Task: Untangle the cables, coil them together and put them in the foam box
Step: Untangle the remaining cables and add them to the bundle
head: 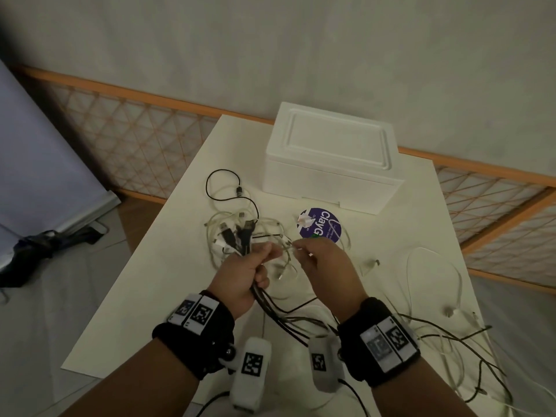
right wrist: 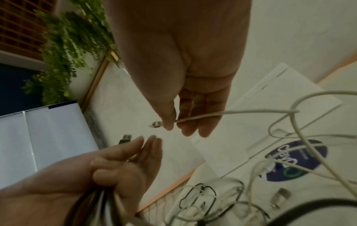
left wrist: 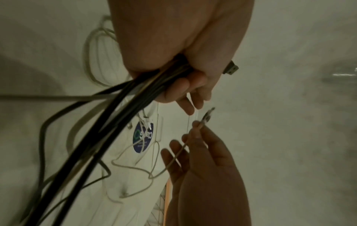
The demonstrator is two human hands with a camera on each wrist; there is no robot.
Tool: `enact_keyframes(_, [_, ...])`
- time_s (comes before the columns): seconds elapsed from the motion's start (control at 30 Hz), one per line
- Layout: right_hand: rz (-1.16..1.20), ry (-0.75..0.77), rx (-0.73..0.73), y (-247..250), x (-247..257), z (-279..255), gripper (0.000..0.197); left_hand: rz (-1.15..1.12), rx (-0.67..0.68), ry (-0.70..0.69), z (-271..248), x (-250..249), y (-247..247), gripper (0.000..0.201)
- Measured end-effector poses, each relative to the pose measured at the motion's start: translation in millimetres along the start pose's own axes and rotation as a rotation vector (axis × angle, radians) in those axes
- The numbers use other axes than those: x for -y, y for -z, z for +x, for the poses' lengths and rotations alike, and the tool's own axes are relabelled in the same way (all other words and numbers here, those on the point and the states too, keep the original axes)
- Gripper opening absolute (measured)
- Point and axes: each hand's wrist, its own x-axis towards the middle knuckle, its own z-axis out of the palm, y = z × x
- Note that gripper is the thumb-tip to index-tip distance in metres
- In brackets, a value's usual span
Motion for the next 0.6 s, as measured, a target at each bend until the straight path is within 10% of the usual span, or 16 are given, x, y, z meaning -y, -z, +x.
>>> enact_keyframes(0.23, [0.244, 0.000, -0.044, 5, 26, 3, 0.023, 0.064, 0.134, -0.057, -15, -3, -19, 0.025])
enact_keyframes(0.6, [-0.267, -0.017, 0.208, 11, -1, -9, 0.030, -0.195, -0.003, -0.220, -2, -19, 4, 0.020])
